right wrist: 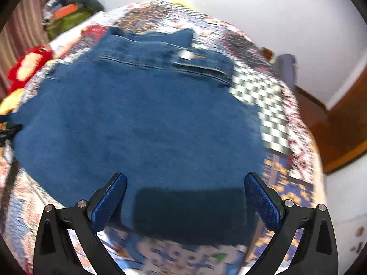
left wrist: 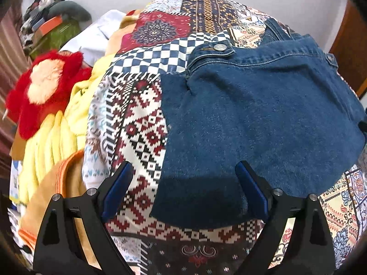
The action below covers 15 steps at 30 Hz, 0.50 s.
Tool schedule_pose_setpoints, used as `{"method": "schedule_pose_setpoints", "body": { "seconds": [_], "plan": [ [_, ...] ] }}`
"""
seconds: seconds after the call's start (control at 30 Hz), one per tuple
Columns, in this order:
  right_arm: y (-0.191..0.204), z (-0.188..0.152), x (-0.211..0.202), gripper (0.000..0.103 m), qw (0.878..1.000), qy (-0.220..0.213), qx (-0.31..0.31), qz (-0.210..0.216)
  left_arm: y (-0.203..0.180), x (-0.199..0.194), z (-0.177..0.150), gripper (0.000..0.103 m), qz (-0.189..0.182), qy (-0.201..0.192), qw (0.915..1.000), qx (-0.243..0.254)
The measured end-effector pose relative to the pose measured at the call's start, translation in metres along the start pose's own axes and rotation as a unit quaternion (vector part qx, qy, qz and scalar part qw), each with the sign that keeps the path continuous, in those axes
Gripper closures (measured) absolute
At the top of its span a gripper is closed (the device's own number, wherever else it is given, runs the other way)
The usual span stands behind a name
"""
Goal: Fold large clothes
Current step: 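Release the hem and press the folded jacket flat with both tools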
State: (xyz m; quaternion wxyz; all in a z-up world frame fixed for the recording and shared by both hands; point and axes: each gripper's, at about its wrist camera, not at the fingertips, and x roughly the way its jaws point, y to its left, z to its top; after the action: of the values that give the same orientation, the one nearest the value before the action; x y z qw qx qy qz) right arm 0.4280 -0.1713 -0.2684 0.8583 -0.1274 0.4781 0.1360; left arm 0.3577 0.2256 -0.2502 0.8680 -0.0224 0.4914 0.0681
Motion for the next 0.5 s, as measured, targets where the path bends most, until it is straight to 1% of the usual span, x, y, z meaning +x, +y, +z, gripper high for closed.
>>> {"method": "schedule_pose_setpoints", "body": {
  "seconds": [0.13, 0.23, 0.3, 0.37, 0.4, 0.5],
  "plan": [
    [-0.022, -0.015, -0.008, 0.0, 0.999, 0.008, 0.033, 0.005, 0.003, -0.012, -0.006, 0.01, 0.003, -0.006, 0.9998, -0.016],
    [-0.039, -0.024, -0.016, 0.0, 0.998, 0.009, 0.058, 0.005, 0.012, -0.021, -0.006, 0.011, 0.041, -0.01, 0.9987, -0.028],
    [-0.047, -0.026, -0.023, 0.0, 0.998, 0.007, 0.068, 0.002, 0.02, -0.031, -0.007, 0.011, 0.064, -0.02, 0.9971, -0.035],
    [-0.049, -0.028, -0.032, 0.0, 0.998, -0.001, 0.07, -0.005, 0.028, -0.042, -0.008, 0.011, 0.087, -0.031, 0.9948, -0.043],
    [-0.048, -0.027, -0.036, 0.0, 0.998, -0.006, 0.068, -0.008, 0.03, -0.049, -0.009, 0.011, 0.093, -0.044, 0.9936, -0.047],
    [-0.04, -0.022, -0.053, 0.0, 0.998, -0.028, 0.053, -0.012, 0.031, -0.067, -0.012, 0.011, 0.088, -0.076, 0.9914, -0.062]
  ]
}}
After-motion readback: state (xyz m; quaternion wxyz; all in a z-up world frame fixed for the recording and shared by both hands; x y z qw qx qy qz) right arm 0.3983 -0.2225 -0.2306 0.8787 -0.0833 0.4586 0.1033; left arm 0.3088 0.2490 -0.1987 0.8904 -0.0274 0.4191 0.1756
